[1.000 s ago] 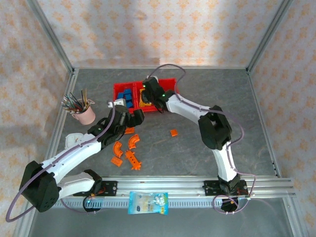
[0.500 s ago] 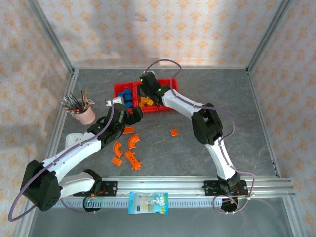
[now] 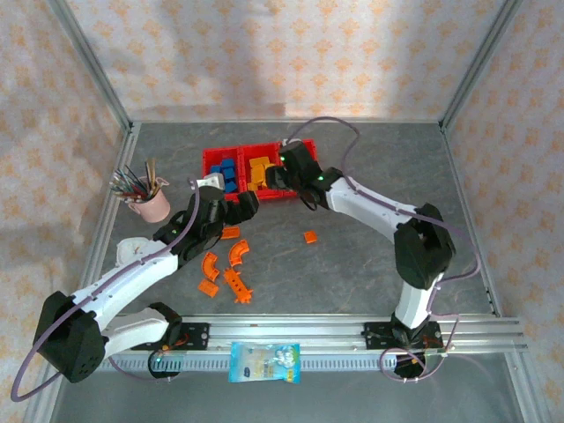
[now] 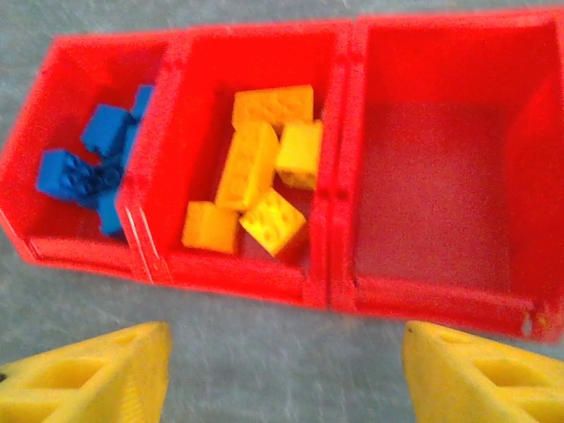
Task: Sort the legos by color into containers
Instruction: Place the lego in the container, then pick up the lego from the center of the table.
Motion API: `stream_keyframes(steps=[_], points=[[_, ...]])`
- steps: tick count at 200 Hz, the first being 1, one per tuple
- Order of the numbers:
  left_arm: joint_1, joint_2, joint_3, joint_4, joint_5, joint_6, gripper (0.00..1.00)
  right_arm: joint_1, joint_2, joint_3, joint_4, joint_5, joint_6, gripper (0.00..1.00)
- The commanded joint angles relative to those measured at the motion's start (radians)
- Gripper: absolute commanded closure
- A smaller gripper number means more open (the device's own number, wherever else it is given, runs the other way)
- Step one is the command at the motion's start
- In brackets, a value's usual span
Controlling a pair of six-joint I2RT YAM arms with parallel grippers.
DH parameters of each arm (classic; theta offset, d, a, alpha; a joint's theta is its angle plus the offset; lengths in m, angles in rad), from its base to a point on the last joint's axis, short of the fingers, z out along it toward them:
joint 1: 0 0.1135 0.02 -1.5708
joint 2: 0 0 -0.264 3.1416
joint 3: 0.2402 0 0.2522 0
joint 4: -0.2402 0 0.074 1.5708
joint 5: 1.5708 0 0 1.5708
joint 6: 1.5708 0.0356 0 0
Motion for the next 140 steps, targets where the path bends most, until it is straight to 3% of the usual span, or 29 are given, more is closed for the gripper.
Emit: stream_keyframes(steps=[1,48,140], points=[[-0.034,-0.023,-0.029,0.042,0.027,-0.008,0.01,-0.007,-0.059,-0.078,-0.051,0.024,0.023,0.30],[-0.120,-0.052,-0.105,0.105,0.002,-0.084,0.01,-0.007,-0.132,-0.230,-0.129,0.034,0.012,0.28],[-0.197,0.010,-0.159,0.203,-0.031,-0.167,0.01,0.018,-0.090,-0.351,-0.152,0.009,0.011,0.29]])
